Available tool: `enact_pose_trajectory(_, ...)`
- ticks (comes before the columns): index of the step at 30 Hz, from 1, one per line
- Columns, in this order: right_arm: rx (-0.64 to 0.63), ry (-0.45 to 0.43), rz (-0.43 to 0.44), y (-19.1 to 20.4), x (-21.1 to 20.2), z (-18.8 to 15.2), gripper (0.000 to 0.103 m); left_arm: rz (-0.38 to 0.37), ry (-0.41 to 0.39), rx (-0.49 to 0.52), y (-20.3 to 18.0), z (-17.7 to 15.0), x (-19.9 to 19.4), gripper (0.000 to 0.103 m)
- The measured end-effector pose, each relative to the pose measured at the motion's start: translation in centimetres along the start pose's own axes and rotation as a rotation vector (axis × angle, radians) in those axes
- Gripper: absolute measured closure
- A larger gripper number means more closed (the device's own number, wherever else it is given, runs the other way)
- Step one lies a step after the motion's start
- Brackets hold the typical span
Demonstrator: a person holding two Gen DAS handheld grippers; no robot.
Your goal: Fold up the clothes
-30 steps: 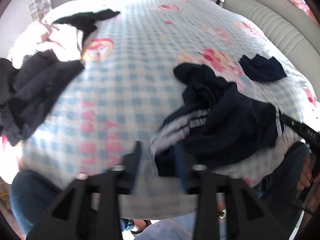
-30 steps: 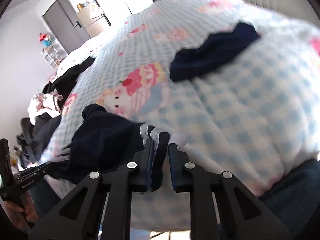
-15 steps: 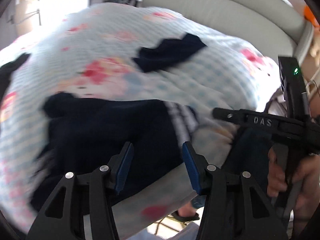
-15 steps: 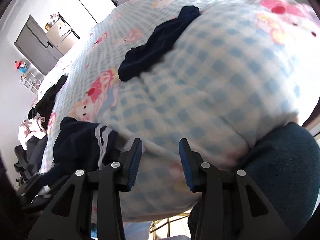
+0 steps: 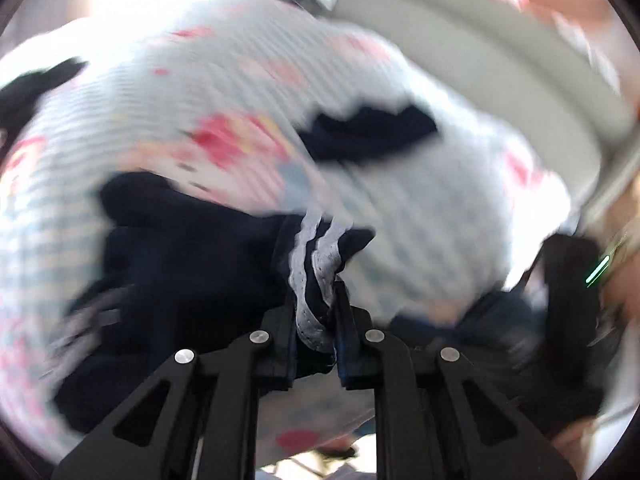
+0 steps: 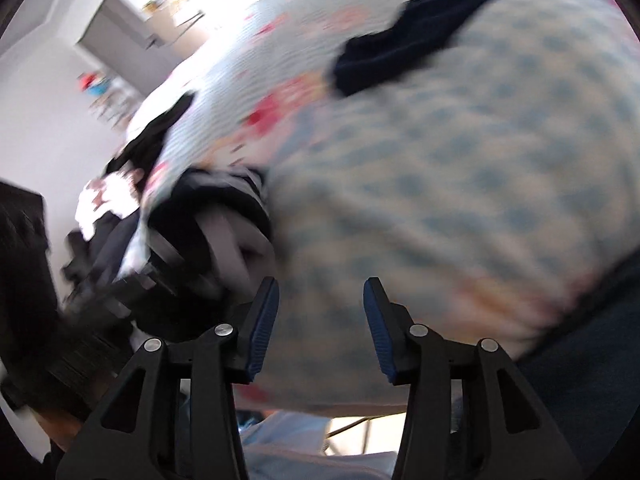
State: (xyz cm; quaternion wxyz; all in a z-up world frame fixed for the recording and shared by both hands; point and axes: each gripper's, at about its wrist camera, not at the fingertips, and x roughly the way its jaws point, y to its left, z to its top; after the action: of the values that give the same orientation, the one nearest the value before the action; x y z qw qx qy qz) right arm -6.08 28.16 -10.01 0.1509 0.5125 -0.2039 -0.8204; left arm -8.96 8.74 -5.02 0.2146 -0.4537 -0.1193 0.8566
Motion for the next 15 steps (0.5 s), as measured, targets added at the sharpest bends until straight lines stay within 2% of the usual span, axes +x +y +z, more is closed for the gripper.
enact_pose_trajectory(3,-0.095,0.060,0.095,4.0,1.9,-0.6,0.046,-0.006,-0.107,-0.110,3.1,0.5,-4.4,0.088)
enact_pose_trajectory(6,-0.166,0.112,0.155,7.8,4.1,-1.0,0.046,0.045,-0.183,-0.179,6.2,0.3,-7.8,0.088)
enact_pose_trajectory(10,-0.242,0.174,0.156,11.9,7.1,-1.6,0.045,0.111,-0.213,-0.249,9.9,-0.8,-10.5,0.088)
enact_pose_trajectory(12,-0.263,0.187,0.157,13.3,8.1,-2.0,0.044,0.112,-0.230,-0.281,11.4,-1.9,-11.8,0.088)
enact_pose_trajectory(15,-0.292,0.195,0.131,14.8,10.0,-2.8,0.037,0.112,-0.242,-0.311,12.7,-3.2,-13.0,0.088)
